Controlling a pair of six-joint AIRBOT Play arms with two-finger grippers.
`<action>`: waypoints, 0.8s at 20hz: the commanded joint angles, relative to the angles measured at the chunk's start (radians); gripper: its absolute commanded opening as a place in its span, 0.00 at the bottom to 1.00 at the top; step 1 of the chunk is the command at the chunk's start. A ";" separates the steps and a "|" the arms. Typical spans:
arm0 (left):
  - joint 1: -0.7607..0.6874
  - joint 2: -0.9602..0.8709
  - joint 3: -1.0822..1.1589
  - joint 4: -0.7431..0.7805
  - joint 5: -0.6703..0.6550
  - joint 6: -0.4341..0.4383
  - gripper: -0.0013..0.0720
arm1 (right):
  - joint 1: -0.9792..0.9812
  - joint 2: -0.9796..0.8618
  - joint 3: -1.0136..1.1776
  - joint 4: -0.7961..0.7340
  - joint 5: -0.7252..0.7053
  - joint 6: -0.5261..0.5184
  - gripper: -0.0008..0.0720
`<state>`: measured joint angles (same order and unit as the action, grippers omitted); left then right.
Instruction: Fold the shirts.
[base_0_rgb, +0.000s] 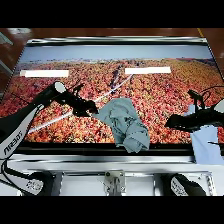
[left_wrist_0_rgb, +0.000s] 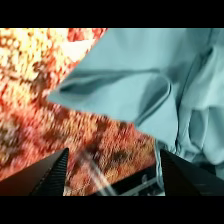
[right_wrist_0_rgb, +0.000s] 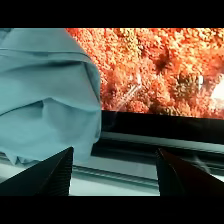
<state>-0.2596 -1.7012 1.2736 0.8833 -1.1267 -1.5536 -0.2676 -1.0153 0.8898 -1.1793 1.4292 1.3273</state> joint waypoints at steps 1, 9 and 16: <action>-0.005 -0.066 -0.016 -0.092 0.081 0.028 1.00 | -0.002 0.000 -0.009 0.049 -0.022 0.007 0.88; -0.029 -0.090 -0.016 -0.118 0.180 0.042 0.62 | 0.065 0.000 -0.015 0.058 0.025 -0.007 0.88; -0.032 -0.097 0.004 -0.177 0.119 0.130 0.07 | 0.295 0.000 -0.213 0.070 -0.108 0.019 0.88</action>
<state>-0.2901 -1.7981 1.2655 0.7258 -0.9737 -1.4708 -0.0521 -1.0153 0.7547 -1.1210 1.3773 1.3323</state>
